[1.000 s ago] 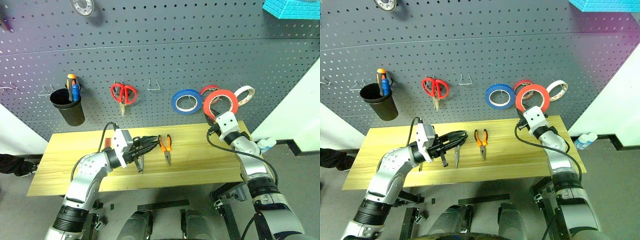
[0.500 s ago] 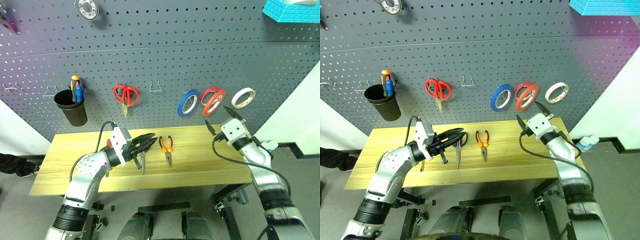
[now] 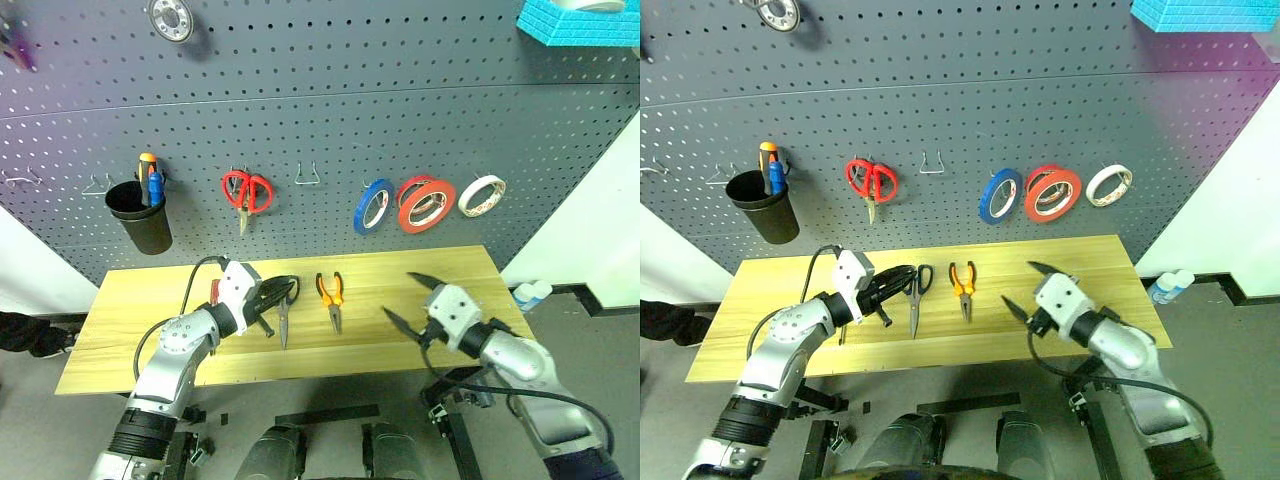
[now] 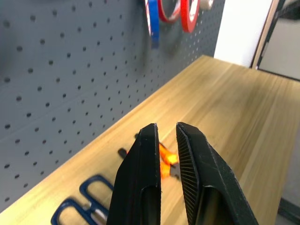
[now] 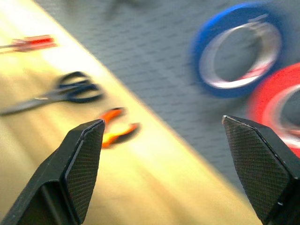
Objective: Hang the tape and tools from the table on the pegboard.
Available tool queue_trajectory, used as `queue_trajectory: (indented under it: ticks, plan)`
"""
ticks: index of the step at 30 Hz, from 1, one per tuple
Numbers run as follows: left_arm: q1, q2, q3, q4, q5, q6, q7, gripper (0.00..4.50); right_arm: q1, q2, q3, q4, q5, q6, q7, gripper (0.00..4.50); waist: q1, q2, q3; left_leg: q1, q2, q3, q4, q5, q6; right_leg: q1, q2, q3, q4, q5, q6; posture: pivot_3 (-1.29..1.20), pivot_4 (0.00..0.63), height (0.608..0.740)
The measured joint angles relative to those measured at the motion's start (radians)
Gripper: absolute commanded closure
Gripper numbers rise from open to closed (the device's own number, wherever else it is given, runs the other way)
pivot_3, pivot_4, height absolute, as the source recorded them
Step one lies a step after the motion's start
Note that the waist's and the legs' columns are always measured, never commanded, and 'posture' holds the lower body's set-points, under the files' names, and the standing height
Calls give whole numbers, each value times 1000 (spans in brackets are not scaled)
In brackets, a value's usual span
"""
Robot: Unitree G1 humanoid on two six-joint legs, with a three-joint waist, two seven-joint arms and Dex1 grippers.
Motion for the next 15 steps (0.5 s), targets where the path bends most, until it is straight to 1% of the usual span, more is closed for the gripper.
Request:
queue_trajectory:
  ticks: [5, 8, 11, 15]
  plan:
    - [2, 34, 29, 52, 7, -34, -33, 3858, -129, 126, 50, 56, -2, 208, -44, 294, -3, -1, 0, 0, 1, 0, 0, 0, 0, -1, 1, 0, 0, 0, -1, -68, 106, 740]
    - [13, 56, 52, 56, 6, -58, -55, 3858, -203, 178, 51, 86, 7, 299, -64, 294, 0, -1, 0, -1, 1, 0, -1, 0, 0, -1, 0, 0, -1, 0, -1, -58, 122, 740]
    - [23, 81, 69, 84, 9, -80, -76, 3858, -273, 254, 52, 149, 19, 410, -100, 294, -2, 0, 1, -1, 1, 0, -2, 0, 0, -2, 0, 0, -1, 0, -1, -52, 135, 740]
    - [34, 97, 82, 110, 10, -97, -86, 3858, -339, 342, 49, 235, 26, 523, -164, 294, -2, 1, 4, -1, 1, 0, -2, 0, 0, -4, 0, 0, -1, 0, -1, -49, 147, 740]
